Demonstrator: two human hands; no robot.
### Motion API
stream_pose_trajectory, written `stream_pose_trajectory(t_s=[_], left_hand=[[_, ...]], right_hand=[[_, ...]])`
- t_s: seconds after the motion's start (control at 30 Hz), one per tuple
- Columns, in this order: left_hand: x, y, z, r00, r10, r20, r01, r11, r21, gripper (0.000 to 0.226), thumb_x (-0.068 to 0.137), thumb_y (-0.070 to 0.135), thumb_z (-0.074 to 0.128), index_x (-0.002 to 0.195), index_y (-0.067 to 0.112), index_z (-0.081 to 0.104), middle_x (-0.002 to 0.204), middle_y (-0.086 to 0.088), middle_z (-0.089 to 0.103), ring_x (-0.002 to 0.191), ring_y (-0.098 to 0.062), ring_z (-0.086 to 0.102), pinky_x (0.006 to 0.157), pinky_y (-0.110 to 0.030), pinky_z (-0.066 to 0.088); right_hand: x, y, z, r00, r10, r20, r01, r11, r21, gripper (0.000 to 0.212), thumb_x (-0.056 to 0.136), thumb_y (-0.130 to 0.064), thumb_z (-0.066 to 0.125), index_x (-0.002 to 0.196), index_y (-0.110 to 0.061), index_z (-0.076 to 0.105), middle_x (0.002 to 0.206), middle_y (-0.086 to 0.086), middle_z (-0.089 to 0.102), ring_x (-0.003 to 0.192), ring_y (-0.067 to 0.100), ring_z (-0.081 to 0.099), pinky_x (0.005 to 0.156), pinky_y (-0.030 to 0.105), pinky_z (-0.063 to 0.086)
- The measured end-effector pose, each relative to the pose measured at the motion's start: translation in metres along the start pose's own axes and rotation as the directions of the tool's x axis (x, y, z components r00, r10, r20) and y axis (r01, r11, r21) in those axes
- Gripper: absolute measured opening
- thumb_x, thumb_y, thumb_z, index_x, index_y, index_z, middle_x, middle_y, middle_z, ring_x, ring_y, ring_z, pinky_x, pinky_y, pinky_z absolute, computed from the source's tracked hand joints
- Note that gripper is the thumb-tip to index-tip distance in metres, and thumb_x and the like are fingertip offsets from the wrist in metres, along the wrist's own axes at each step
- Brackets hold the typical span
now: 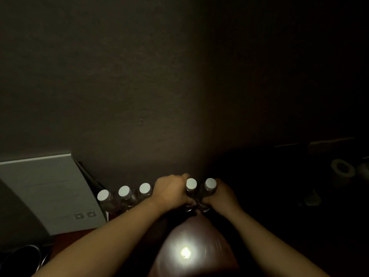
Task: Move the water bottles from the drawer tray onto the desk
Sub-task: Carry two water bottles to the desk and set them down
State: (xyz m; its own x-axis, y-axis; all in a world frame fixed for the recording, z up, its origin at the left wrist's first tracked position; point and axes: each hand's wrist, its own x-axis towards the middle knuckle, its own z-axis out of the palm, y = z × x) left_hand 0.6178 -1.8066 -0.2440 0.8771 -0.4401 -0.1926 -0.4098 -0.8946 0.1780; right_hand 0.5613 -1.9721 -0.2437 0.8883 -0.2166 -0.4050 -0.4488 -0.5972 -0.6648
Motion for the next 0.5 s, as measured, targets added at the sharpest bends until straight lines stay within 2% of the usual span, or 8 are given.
stream_pose_trajectory(t_s=[0.07,0.2,0.27,0.4,0.5], left_hand=[[0.001,0.0001,0.0023,1.0,0.015,-0.008,-0.015,0.999,0.05,0.065,0.063,0.069,0.074,0.11,0.029,0.051,0.102,0.001,0.07,0.096,-0.024,0.067,0.068,-0.032,0.048],[0.0035,0.0001,0.0026,1.0,0.017,-0.022,-0.014,0.995,0.103,0.066,0.067,0.067,0.074,0.112,0.026,0.049,0.102,-0.001,0.07,0.094,-0.026,0.067,0.064,-0.031,0.04],[0.0049,-0.0005,0.002,1.0,0.005,-0.018,-0.003,0.995,0.104,0.066,0.067,0.066,0.074,0.114,0.026,0.049,0.101,-0.001,0.07,0.093,-0.026,0.067,0.064,-0.031,0.04],[0.0066,-0.0022,0.0009,1.0,0.0,-0.007,0.001,0.995,0.104,0.07,0.066,0.067,0.074,0.116,0.026,0.048,0.098,0.0,0.07,0.092,-0.026,0.067,0.065,-0.032,0.045],[0.0066,-0.0023,0.0019,1.0,0.009,0.005,-0.009,0.994,0.106,0.07,0.067,0.066,0.074,0.119,0.026,0.048,0.101,-0.001,0.07,0.093,-0.026,0.067,0.068,-0.033,0.047]], right_hand=[[0.0013,0.0021,0.0013,1.0,0.009,0.01,-0.009,1.0,-0.006,0.029,0.07,-0.01,0.076,0.099,-0.013,0.068,0.093,0.003,0.072,0.089,0.019,0.068,0.064,0.021,0.046],[0.002,0.005,0.0049,1.0,0.015,0.007,-0.015,0.999,0.045,0.044,0.071,-0.009,0.078,0.113,-0.013,0.066,0.108,0.005,0.07,0.104,0.023,0.065,0.083,0.028,0.049],[0.0021,0.0034,0.0055,1.0,0.006,0.007,-0.006,0.998,0.058,0.04,0.072,-0.009,0.078,0.11,-0.014,0.067,0.105,0.005,0.069,0.102,0.022,0.064,0.081,0.026,0.047],[0.0047,0.0023,0.0051,1.0,-0.016,0.013,0.015,0.998,0.059,0.032,0.068,-0.008,0.077,0.09,-0.026,0.063,0.091,-0.002,0.07,0.091,0.017,0.066,0.074,0.025,0.049],[0.0068,0.0009,0.0041,0.999,-0.024,0.024,0.023,0.998,0.055,0.03,0.068,-0.008,0.077,0.089,-0.025,0.064,0.091,-0.002,0.071,0.09,0.016,0.067,0.075,0.028,0.051]])
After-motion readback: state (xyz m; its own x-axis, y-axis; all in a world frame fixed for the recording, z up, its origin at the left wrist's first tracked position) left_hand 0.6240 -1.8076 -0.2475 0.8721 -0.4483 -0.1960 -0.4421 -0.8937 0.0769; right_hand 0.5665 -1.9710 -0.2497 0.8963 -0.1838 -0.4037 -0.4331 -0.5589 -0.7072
